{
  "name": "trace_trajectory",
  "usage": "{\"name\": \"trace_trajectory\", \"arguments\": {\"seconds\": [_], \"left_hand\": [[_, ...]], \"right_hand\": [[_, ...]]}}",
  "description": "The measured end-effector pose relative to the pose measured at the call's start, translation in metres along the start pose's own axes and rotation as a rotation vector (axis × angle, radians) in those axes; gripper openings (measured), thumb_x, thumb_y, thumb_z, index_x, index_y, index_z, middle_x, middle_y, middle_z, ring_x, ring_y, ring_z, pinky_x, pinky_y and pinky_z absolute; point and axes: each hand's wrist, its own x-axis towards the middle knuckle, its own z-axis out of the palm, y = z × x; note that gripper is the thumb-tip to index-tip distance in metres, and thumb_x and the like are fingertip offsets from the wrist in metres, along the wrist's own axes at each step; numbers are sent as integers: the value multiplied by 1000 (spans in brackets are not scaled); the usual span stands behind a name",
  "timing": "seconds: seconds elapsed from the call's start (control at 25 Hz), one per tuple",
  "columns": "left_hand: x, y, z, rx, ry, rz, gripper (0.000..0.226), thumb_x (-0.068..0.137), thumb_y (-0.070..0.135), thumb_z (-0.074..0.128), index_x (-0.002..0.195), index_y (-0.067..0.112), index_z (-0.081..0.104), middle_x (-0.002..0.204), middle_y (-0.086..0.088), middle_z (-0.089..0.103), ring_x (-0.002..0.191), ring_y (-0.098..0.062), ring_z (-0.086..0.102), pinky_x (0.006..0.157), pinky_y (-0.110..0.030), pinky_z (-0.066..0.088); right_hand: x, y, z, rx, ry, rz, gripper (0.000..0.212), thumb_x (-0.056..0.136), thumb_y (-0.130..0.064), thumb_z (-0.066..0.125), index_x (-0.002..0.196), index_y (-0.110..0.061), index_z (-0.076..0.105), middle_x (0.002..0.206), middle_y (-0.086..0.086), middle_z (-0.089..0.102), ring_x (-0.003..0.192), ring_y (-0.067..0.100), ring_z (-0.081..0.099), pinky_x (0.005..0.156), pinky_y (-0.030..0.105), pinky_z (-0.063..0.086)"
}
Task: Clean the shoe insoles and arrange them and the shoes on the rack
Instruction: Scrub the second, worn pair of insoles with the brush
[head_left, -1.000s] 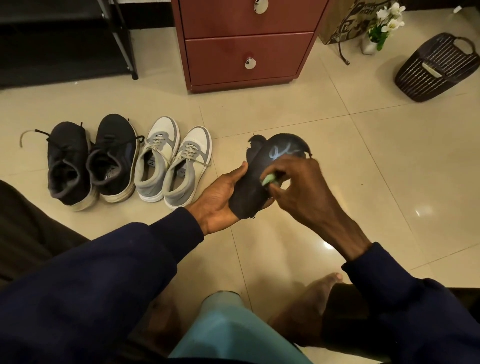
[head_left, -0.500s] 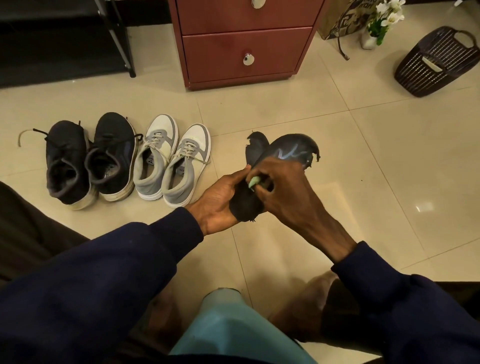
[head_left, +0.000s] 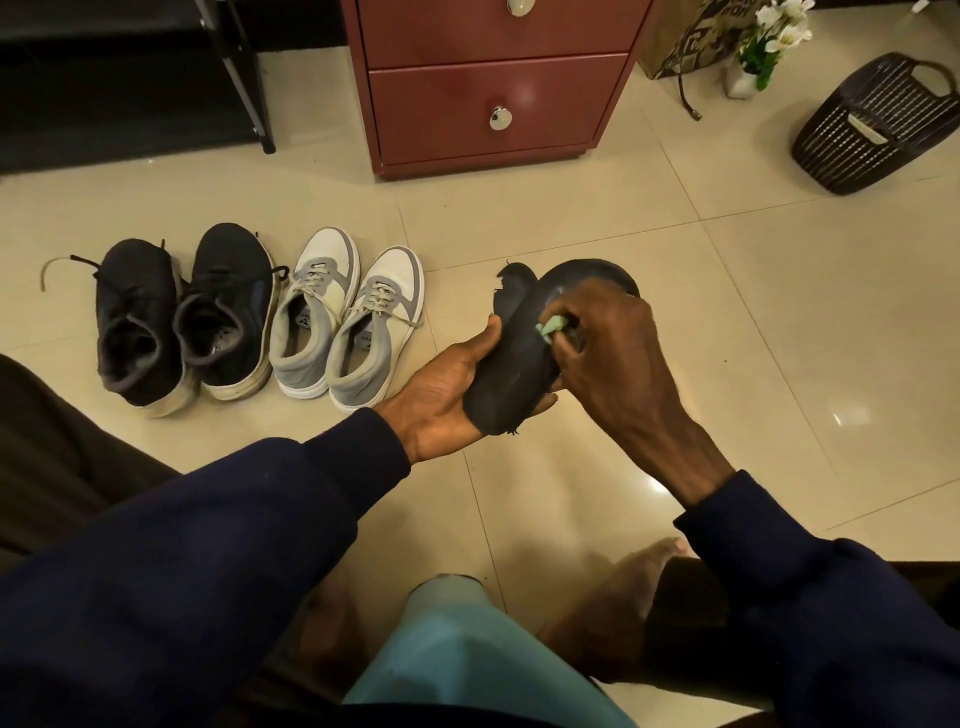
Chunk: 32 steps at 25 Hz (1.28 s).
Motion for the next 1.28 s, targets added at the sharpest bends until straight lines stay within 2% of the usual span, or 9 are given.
{"name": "trace_trajectory", "arguments": {"seconds": [0.12, 0.24, 0.44, 0.64, 0.76, 0.84, 1.04, 1.2, 1.28], "left_hand": [[0, 0, -2, 3, 11, -6, 47, 107, 42, 47, 139, 10, 60, 134, -17, 66, 117, -31, 66, 110, -47, 47], [-1, 0, -5, 11, 39, -5, 42, 107, 42, 48, 112, 10, 74, 107, -13, 74, 95, -24, 73, 87, -39, 61], [1, -1, -2, 36, -1, 5, 49, 108, 42, 45, 145, 10, 54, 137, -17, 64, 121, -33, 65, 110, -48, 46], [1, 0, -6, 17, 33, 0, 41, 107, 42, 49, 121, 10, 70, 114, -13, 72, 103, -25, 70, 99, -40, 55], [3, -1, -4, 17, 2, 0, 43, 107, 41, 47, 134, 11, 62, 127, -15, 69, 119, -30, 66, 112, -48, 45], [3, -1, -3, 26, -9, 2, 44, 107, 40, 46, 136, 10, 60, 129, -16, 69, 115, -32, 69, 112, -49, 44], [2, -1, -9, 78, 76, -33, 43, 105, 46, 52, 98, 14, 79, 99, -9, 74, 90, -22, 70, 93, -40, 51], [3, 1, -5, 15, 19, 0, 40, 107, 42, 49, 126, 11, 67, 119, -14, 71, 105, -26, 70, 102, -45, 55], [1, 4, -5, 42, 22, -14, 41, 106, 45, 49, 119, 13, 69, 109, -10, 73, 95, -23, 72, 92, -40, 57]], "right_hand": [[-9, -6, 5, 29, 16, 8, 14, 82, 4, 68, 91, -7, 71, 90, 9, 68, 82, 20, 63, 79, 23, 47], [-19, -27, 7, 148, -246, -119, 13, 82, 1, 72, 90, -9, 74, 89, 4, 69, 80, 13, 61, 75, 10, 45], [-1, 2, -3, -19, 54, 39, 11, 83, 4, 69, 88, -6, 71, 86, 11, 68, 77, 23, 64, 73, 27, 50], [-19, -25, 7, 151, -247, -121, 12, 83, -1, 72, 91, -9, 74, 90, 4, 70, 81, 14, 63, 77, 15, 51], [-4, -4, 2, 43, -71, -46, 12, 83, 1, 70, 89, -9, 72, 88, 5, 68, 79, 13, 59, 74, 23, 51], [-2, 4, 0, -5, 60, 40, 12, 85, 3, 67, 90, -7, 71, 89, 9, 67, 80, 18, 61, 76, 23, 47], [-21, -32, 12, 158, -258, -146, 16, 81, 2, 70, 90, -10, 73, 90, 5, 69, 82, 15, 63, 75, 12, 48], [-10, -16, 8, 68, 26, -79, 15, 78, 7, 70, 84, -6, 70, 84, 9, 67, 78, 20, 62, 74, 32, 54], [-18, -28, 9, 133, -50, -105, 17, 77, 7, 70, 86, -7, 71, 87, 5, 68, 80, 16, 62, 75, 30, 54]]}}
